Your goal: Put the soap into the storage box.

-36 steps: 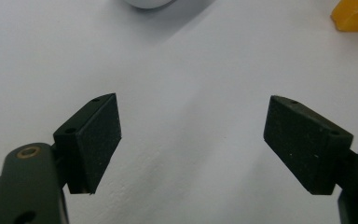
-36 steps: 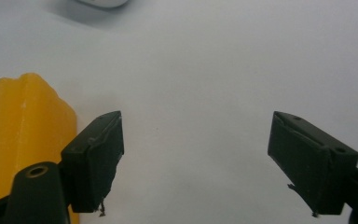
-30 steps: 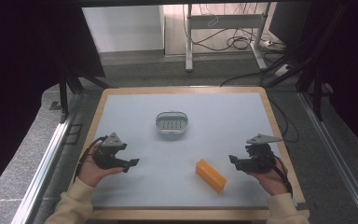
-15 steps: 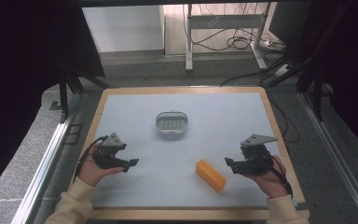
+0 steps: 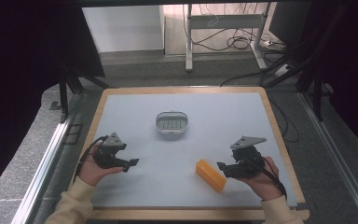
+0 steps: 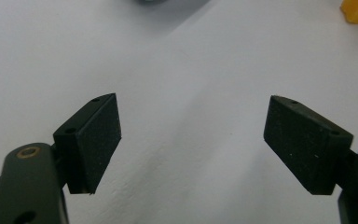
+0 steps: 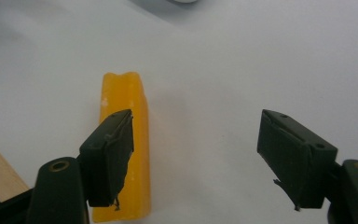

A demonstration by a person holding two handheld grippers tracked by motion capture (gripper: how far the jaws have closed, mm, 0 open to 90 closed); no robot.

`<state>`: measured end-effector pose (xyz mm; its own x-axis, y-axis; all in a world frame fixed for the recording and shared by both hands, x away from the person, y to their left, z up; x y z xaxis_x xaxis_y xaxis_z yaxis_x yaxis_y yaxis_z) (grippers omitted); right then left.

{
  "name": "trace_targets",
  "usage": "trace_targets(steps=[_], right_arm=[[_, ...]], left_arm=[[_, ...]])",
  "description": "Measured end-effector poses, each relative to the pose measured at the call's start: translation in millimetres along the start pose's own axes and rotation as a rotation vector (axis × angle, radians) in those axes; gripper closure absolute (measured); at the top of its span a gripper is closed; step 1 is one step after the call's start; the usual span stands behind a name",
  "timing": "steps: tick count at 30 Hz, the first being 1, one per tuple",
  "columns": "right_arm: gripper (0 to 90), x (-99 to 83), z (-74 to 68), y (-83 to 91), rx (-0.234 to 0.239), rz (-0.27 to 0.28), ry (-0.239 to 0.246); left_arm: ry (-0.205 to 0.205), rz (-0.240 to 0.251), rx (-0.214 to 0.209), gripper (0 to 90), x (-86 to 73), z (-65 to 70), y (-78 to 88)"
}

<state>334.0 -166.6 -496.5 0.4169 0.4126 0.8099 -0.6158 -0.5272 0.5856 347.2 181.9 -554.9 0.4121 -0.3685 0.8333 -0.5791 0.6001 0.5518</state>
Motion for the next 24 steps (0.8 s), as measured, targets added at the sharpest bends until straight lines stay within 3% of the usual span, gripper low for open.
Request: trace_targets(steps=[9, 14, 24], right_arm=[[30.3, 1.4, -15.4, -4.9, 0.040, -0.038, 0.021], [31.0, -0.8, -25.4, -9.8, 0.056, -0.082, 0.045], [34.1, -8.3, -39.1, -21.9, 0.078, -0.158, 0.049]], left_arm=[[-0.005, -0.004, -0.003, 18.6, 0.2, 0.8, -0.4], [-0.003, -0.004, -0.005, 18.6, 0.0, 0.6, -0.4], [-0.009, -0.017, -0.015, 18.6, -1.6, 3.2, -1.9]])
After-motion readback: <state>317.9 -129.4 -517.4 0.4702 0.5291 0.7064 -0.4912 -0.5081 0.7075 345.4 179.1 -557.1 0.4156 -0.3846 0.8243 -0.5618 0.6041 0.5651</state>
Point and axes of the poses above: each handheld gripper's, and its own axes: y roughly backward along the jaws, x roughly out of its top, z roughly to its right, the point moved 9 cm from there along -y, roughly forward along the jaws, and after that the axes turned 13 degrees about z, right-handed, at the moved point
